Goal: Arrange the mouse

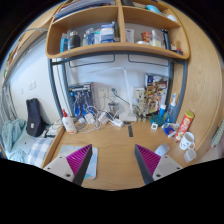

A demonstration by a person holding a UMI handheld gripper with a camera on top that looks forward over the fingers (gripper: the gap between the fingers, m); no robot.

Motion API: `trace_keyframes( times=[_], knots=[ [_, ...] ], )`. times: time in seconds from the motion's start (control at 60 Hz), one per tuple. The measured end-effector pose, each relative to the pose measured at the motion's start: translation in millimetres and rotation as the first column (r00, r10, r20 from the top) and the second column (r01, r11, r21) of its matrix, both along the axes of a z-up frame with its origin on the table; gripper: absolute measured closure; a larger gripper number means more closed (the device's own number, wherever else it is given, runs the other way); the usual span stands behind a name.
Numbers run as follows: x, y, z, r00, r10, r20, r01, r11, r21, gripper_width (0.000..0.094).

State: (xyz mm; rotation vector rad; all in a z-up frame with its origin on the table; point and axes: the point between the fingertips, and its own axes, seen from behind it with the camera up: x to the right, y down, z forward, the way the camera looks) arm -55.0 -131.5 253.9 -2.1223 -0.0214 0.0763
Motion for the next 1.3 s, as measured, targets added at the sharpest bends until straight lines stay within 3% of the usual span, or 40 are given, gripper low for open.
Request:
trace_keyframes(
  times=[0.083, 0.1, 0.217, 0.383, 0.583, 1.033, 1.3],
  knots=[
    [8.2, -3.2, -19.0, 1.0, -0.02, -0.006, 0.019, 1.0, -0.012, 0.0075],
    [12.9, -1.5, -46.9, 1.0, -0.025, -0.013, 0.025, 1.0, -0.014, 0.0076],
    [50.1, -5.2, -111.5, 0.997, -0.073, -0.019, 0.072, 0.995, -0.062, 0.0082],
    [132.5, -10.2, -179.5, 0.986, -0.164, 0.038, 0.168, 0.975, -0.144, 0.0081],
    [213.4, 11.7, -224.1, 0.973, -0.231, 0.026, 0.231, 0.95, -0.21, 0.0088],
    [252.5, 115.3, -265.3, 0.99, -0.141, -0.016, 0.131, 0.948, -0.291, 0.0083],
    [241.1, 159.1, -267.9, 1.0, -0.015, 0.018, 0.02, 0.954, -0.298, 0.0111]
  ],
)
